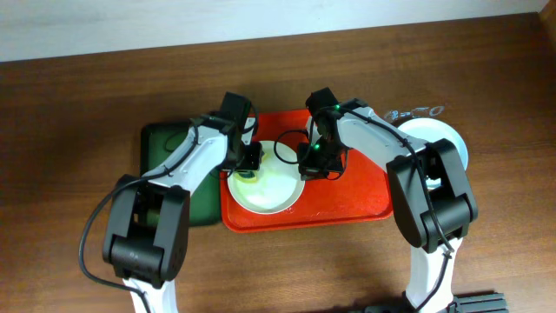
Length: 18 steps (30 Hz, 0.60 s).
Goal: Clean dirty plates on tray and stack at the side
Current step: 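Scrub the white plate with the sponge in the left gripper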
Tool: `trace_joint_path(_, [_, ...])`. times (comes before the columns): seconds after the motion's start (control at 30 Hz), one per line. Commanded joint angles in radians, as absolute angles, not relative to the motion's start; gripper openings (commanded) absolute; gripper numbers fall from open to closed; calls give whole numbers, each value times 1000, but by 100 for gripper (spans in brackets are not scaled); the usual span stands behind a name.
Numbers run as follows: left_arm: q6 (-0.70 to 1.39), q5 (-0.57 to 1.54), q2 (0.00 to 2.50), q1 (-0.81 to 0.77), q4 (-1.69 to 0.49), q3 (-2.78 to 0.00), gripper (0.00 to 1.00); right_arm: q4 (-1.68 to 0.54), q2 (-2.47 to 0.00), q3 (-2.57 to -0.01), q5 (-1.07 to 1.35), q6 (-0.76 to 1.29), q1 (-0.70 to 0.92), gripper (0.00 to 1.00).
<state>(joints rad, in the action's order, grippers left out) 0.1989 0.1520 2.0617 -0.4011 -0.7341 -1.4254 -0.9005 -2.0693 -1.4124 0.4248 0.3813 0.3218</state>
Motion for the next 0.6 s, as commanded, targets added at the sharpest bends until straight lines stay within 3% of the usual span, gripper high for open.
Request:
trace_joint_path(0.0, [272,180,2062,-444,-709,-1313,0,-896,-2051,-1404,434,375,334,4])
trace_joint_path(0.1, [238,437,2052,-465,-726,-1313,0,-892,-2051,-1404,434,376,334,4])
trace_joint_path(0.17, [239,472,2012,-460,-725,-1327,0,-892,-2051,-1404,434,376,334,4])
trace_joint_path(0.3, [284,224,1866,-421,-729,-1354,0,-893,-2051,-1404,434,376,334,4])
trace_joint_path(0.57, [285,72,1913,-462,-732,-1302,0,-876,-2051,-1404,434,376,334,4])
